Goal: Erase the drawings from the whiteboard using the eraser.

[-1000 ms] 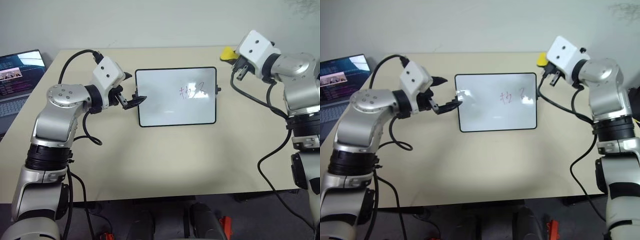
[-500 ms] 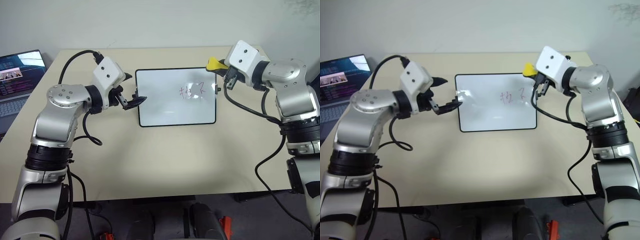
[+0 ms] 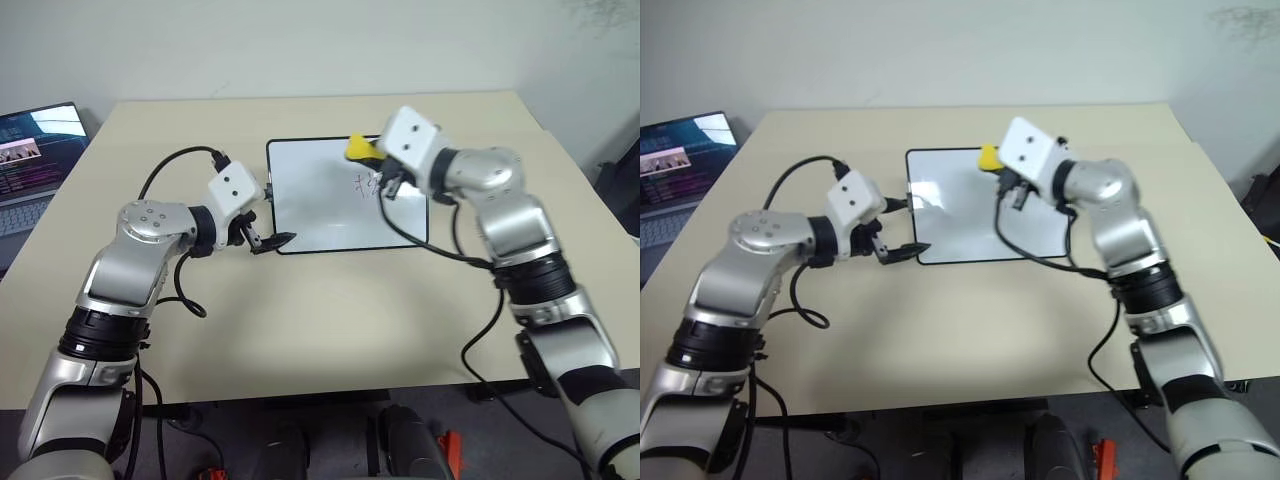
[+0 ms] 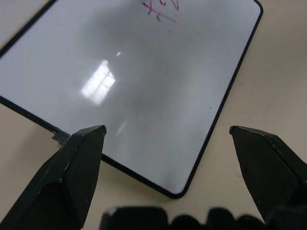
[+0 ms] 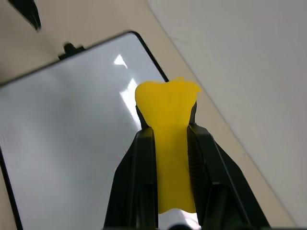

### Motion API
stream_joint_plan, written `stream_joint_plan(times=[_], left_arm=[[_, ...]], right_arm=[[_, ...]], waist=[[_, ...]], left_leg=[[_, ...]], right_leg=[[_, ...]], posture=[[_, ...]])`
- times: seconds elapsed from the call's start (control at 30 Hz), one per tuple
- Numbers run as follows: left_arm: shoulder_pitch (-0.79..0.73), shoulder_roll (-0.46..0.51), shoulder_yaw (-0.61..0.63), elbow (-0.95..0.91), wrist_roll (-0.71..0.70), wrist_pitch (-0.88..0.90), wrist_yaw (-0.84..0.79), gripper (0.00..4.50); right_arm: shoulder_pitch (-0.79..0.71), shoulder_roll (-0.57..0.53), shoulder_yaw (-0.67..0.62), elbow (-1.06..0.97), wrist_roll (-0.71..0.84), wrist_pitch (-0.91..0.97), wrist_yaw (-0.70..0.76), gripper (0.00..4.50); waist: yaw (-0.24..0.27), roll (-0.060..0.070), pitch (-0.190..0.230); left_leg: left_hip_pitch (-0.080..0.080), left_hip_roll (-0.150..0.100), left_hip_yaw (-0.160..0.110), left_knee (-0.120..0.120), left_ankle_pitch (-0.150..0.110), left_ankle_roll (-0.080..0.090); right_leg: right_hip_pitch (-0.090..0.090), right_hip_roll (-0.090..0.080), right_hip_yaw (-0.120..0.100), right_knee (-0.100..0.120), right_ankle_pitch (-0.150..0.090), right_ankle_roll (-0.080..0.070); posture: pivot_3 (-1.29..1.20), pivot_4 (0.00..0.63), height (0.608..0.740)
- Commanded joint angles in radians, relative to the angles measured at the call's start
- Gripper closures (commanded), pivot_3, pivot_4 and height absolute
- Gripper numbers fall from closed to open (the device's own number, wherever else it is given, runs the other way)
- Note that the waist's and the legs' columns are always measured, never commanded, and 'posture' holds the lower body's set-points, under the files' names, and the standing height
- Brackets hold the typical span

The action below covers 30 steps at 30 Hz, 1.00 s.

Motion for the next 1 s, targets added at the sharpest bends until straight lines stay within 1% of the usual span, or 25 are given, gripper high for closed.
stream_joint_plan(times=[0.03,0.17,0.23,0.37,0.5,0.77,0.87,0.93,1.0], left_arm=[[-0.008,0.001,0.017,-0.015,0.007,-0.004,0.005,0.0],[0.005,-0.001,0.023,-0.046,-0.003,0.012,0.006,0.0],[0.012,0.002,0.027,-0.056,-0.005,0.017,0.006,0.0],[0.02,0.004,0.032,-0.064,-0.006,0.022,0.007,0.0],[0.02,0.004,0.036,-0.066,-0.007,0.025,0.009,0.0],[0.006,0.003,0.045,-0.042,-0.008,0.016,0.01,0.0],[0.003,-0.003,0.057,-0.042,-0.019,0.02,0.013,0.0],[0.003,-0.004,0.066,-0.043,-0.025,0.024,0.014,0.0],[0.008,0.002,0.069,-0.043,-0.024,0.023,0.011,0.0]], right_arm=[[-0.046,0.028,0.018,0.077,-0.054,-0.027,-0.09,3.98],[-0.115,0.039,0.043,0.307,-0.118,-0.164,-0.208,3.98],[-0.145,0.029,0.057,0.4,-0.143,-0.239,-0.234,3.98],[-0.177,0.029,0.069,0.517,-0.164,-0.361,-0.259,3.98],[-0.183,0.036,0.083,0.594,-0.186,-0.435,-0.282,3.98],[-0.183,0.065,0.109,0.757,-0.21,-0.55,-0.292,3.98],[-0.145,0.088,0.101,0.788,-0.17,-0.602,-0.221,3.98],[-0.123,0.096,0.093,0.796,-0.153,-0.616,-0.199,3.98],[-0.089,0.104,0.089,0.799,-0.127,-0.622,-0.145,3.98]], waist=[[0.009,0.0,0.0],[0.012,0.0,0.0],[0.01,0.0,0.0],[0.007,0.0,0.0],[0.001,0.0,0.0],[-0.013,0.0,0.0],[-0.017,-0.001,0.0],[-0.019,-0.001,-0.001],[-0.019,-0.001,-0.001]], left_leg=[[0.0,0.0,0.0,0.0,0.0,0.0],[0.0,0.0,0.0,0.0,0.0,0.0],[0.0,0.0,0.0,0.0,0.0,0.0],[0.0,0.0,0.0,-0.001,0.0,0.0],[0.0,0.0,0.0,-0.001,0.0,0.0],[0.002,0.0,0.0,-0.001,0.0,0.0],[0.006,0.0,0.0,-0.001,0.0,0.0],[0.011,0.001,0.0,-0.001,0.0,0.0],[0.014,0.001,0.0,-0.002,0.0,0.0]], right_leg=[[0.0,0.0,0.0,0.0,0.0,0.0],[0.0,0.0,0.0,-0.001,0.0,0.0],[0.0,0.0,0.0,-0.001,0.0,0.0],[0.0,0.0,0.0,-0.002,0.0,0.0],[0.0,0.0,0.0,-0.002,0.0,0.0],[0.001,0.0,0.0,-0.001,0.001,0.0],[0.004,0.0,0.0,-0.001,0.001,0.0],[0.009,0.001,0.001,-0.001,0.0,0.0],[0.012,0.001,0.001,-0.002,0.0,0.0]], posture=[[0.0,0.15,0.74],[0.0,0.15,0.74],[0.0,0.15,0.74],[0.0,0.15,0.74],[0.0,0.15,0.74],[0.0,0.15,0.74],[0.0,0.15,0.74],[0.0,0.15,0.74],[0.0,0.15,0.74]])
